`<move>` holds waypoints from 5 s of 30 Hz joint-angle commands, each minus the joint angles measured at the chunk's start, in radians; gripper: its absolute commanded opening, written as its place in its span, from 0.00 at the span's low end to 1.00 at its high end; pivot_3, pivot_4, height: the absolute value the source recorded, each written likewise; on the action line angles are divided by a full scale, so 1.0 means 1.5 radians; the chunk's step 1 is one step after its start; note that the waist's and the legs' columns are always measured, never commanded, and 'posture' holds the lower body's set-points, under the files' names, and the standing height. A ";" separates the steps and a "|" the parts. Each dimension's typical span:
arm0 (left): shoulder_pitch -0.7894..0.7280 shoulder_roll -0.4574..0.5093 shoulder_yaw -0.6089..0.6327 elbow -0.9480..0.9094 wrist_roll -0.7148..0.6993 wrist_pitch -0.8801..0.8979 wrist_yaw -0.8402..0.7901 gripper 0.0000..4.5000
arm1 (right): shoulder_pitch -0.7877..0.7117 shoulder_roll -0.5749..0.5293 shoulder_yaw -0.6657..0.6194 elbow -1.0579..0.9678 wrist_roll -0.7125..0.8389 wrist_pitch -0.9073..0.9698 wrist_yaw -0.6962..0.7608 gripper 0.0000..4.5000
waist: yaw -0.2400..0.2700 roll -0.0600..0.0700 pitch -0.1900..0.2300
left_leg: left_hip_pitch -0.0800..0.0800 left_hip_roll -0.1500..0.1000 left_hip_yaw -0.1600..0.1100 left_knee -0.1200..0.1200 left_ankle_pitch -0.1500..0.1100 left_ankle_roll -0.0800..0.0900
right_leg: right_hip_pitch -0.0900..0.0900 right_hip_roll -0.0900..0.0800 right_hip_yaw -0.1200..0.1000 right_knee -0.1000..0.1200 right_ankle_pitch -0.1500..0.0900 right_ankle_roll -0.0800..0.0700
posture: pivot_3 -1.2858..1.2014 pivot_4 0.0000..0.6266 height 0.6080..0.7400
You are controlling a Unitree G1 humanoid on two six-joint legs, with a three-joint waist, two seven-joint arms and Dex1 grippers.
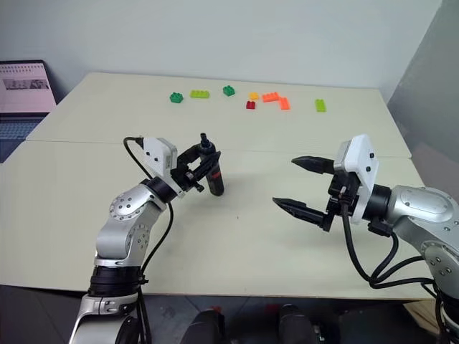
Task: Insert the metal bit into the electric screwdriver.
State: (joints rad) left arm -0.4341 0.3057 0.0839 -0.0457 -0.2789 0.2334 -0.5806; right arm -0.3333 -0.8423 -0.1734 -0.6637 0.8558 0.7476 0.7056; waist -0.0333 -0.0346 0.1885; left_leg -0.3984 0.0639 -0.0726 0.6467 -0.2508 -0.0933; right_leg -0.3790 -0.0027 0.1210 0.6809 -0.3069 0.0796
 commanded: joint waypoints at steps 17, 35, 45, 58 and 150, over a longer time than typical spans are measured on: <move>-0.071 -0.013 -0.034 -0.032 -0.022 -0.023 -0.013 0.37 | 0.011 -0.011 -0.006 0.030 -0.076 -0.074 0.061 1.00 | 0.005 0.000 0.000 | -0.001 0.000 0.000 0.000 0.000 0.000 | 0.000 0.000 0.000 -0.001 0.000 0.000 | 0.52 0.24 1.00; -0.070 -0.104 -0.101 0.073 0.002 -0.118 -0.045 0.37 | 0.083 -0.125 -0.029 0.079 -0.140 -0.071 0.139 1.00 | 0.002 0.000 0.000 | -0.001 -0.001 0.000 0.000 0.000 0.000 | 0.000 0.000 0.000 -0.002 0.000 0.000 | 0.52 0.24 1.00; -0.045 -0.090 -0.121 0.066 0.014 -0.122 -0.065 0.37 | 0.005 -0.269 0.145 0.338 -0.396 -0.308 0.348 1.00 | 0.002 0.001 0.000 | 0.000 -0.001 0.001 0.000 0.000 0.000 | 0.000 -0.001 0.000 -0.002 0.000 0.000 | 0.52 0.24 1.00; -0.036 -0.076 -0.128 0.048 0.023 -0.122 -0.057 0.37 | -0.440 -0.101 0.447 0.972 -0.769 -0.790 0.523 1.00 | -0.010 0.007 0.003 | 0.001 -0.001 0.003 -0.001 0.001 -0.001 | 0.000 -0.002 0.002 -0.002 0.000 0.000 | 0.52 0.24 1.00; 0.017 -0.094 -0.126 -0.025 0.063 -0.077 0.089 0.37 | -0.381 0.300 0.075 0.470 -0.173 -0.069 0.180 0.00 | -0.015 0.010 0.004 | -0.002 -0.002 -0.001 -0.001 0.001 -0.002 | -0.001 -0.003 -0.002 -0.001 0.001 0.001 | 0.52 0.24 1.00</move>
State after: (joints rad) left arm -0.4217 0.1627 -0.0873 -0.0565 -0.1894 0.1260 -0.4301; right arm -0.8631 -0.3830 -0.0698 0.0255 0.6029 0.6824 0.9429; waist -0.0555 -0.0192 0.1944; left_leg -0.4008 0.0603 -0.0741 0.6447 -0.2491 -0.0958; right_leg -0.3798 -0.0065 0.1187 0.6789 -0.3060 0.0808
